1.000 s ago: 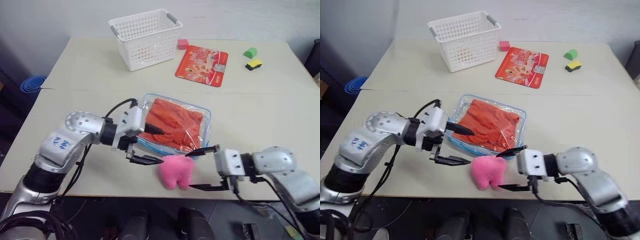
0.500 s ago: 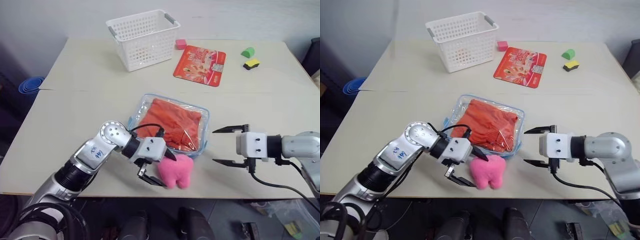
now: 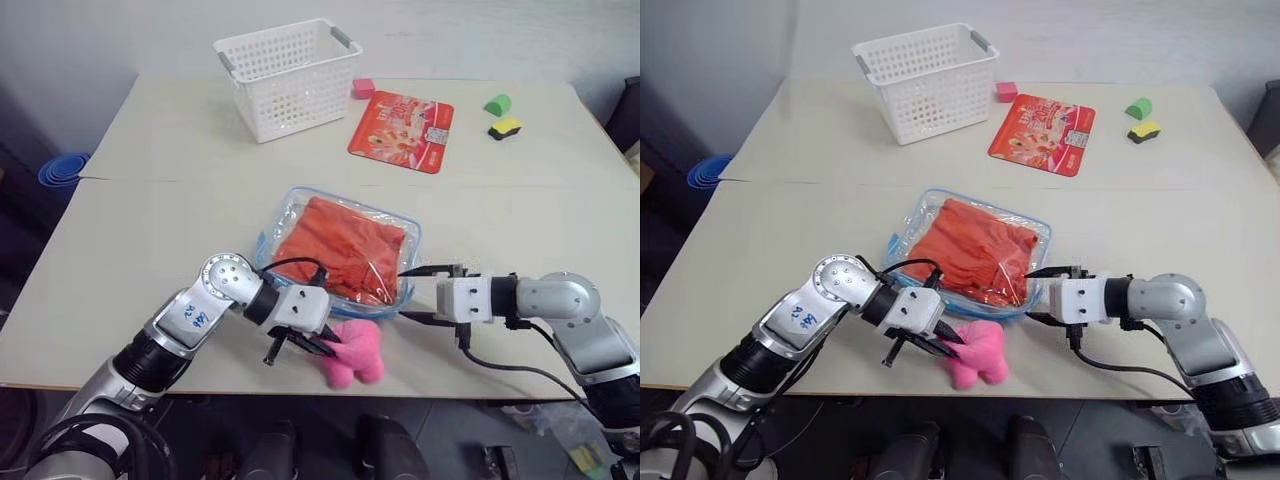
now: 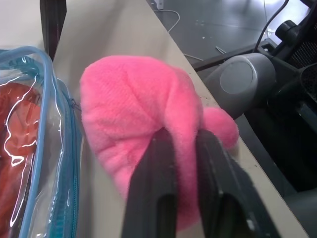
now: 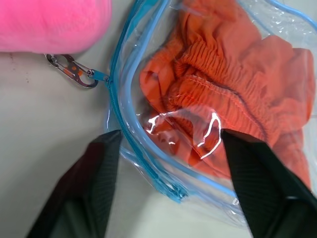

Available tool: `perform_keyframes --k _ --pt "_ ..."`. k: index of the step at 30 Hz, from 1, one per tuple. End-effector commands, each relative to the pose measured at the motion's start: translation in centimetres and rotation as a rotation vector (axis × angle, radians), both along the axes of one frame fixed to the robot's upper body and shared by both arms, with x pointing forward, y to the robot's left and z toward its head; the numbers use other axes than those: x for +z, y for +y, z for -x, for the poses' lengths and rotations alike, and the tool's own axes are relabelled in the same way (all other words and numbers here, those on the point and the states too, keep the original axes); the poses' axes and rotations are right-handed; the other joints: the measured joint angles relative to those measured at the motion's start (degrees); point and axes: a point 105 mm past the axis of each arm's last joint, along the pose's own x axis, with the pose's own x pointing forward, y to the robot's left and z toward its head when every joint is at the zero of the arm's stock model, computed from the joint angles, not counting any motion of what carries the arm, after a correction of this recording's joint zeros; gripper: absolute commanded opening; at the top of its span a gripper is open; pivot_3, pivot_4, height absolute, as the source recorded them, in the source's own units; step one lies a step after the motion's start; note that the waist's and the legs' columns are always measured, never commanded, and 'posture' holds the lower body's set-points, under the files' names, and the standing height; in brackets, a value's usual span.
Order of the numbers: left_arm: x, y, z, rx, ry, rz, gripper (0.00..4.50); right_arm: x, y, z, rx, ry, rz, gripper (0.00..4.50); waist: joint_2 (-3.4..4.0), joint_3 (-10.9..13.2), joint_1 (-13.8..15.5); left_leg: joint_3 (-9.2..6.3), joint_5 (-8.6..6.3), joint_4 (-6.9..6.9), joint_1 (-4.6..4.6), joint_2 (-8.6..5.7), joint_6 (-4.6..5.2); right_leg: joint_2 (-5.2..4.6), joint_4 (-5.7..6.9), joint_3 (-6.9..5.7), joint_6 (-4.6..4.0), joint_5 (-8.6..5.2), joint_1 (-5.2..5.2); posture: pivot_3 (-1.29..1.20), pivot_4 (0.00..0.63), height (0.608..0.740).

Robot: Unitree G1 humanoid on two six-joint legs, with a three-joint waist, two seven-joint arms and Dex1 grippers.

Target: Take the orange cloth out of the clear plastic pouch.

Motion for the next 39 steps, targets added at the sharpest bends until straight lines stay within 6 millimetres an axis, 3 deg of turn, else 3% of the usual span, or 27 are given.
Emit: perform_keyframes --k 1,6,7,14,17,22,27,30,39 --pt "0.7 -0.3 0.2 0.000 -0.014 0.035 0.00 0.5 0.7 0.0 0.035 -0.037 -0.016 1.85 0.00 0.0 0.0 0.00 0.00 0.00 0.00 0.00 0.00 0.00 0.00 0.00 0.00 0.00 0.00 0.00 0.150 0.740" --pt "1.1 -0.4 0.1 0.018 -0.011 0.055 0.00 0.2 1.1 0.5 0.070 -0.025 -0.011 0.14 0.00 0.0 0.0 0.00 0.00 0.01 0.00 0.01 0.00 0.01 0.01 -0.01 0.00 0.00 0.00 0.00 0.150 0.740" --pt "1.0 -0.3 0.1 0.027 -0.011 0.053 0.00 0.1 1.1 0.5 0.070 -0.028 -0.007 0.06 0.00 0.0 0.0 0.00 0.00 0.01 0.00 0.01 0.00 0.01 0.01 0.00 0.00 0.00 0.00 0.00 0.150 0.740" --pt "0.6 1.1 -0.4 0.136 -0.023 0.030 0.00 0.7 -0.9 0.2 0.049 -0.043 0.027 0.06 0.00 0.0 -0.1 -0.01 0.00 0.01 0.01 0.02 0.00 0.00 0.01 0.01 0.00 0.00 0.00 0.00 0.150 0.740" --pt "1.0 2.7 -0.9 0.234 -0.015 0.046 0.00 1.3 -2.3 -0.3 0.039 -0.072 0.064 0.06 0.00 0.0 -0.1 0.00 0.00 0.01 0.01 0.02 0.00 -0.01 0.01 0.02 0.00 0.00 0.00 0.00 0.150 0.740" --pt "2.3 6.8 -1.8 0.439 0.004 0.075 0.00 2.7 -4.9 -1.2 0.013 -0.118 0.083 0.06 0.01 0.0 -0.6 -0.01 0.00 0.00 0.03 0.08 -0.01 -0.22 -0.01 0.02 0.00 0.00 0.00 0.00 0.150 0.740" --pt "4.2 9.2 -2.6 0.590 0.006 0.141 0.00 3.3 -7.6 -2.4 -0.035 -0.139 0.105 0.06 0.01 0.0 -1.1 -0.06 0.01 0.00 0.02 0.00 -0.01 -0.44 0.00 -0.08 0.00 0.00 0.01 0.00 0.150 0.740" --pt "5.2 10.0 -2.9 0.651 0.004 0.176 0.00 3.2 -7.6 -2.2 -0.007 -0.124 0.111 0.06 0.01 0.0 -1.3 -0.11 0.01 0.00 0.00 -0.03 -0.01 -0.51 0.00 -0.19 0.00 0.00 0.01 0.00 0.150 0.740" --pt "6.2 17.2 -3.1 0.885 -0.028 0.119 0.00 2.8 -9.8 -2.2 -0.025 -0.106 0.171 0.06 0.04 0.0 -1.6 -0.12 0.01 -0.02 0.01 -0.01 -0.03 -0.53 0.00 -0.27 -0.01 -0.01 0.02 0.00 0.150 0.740"
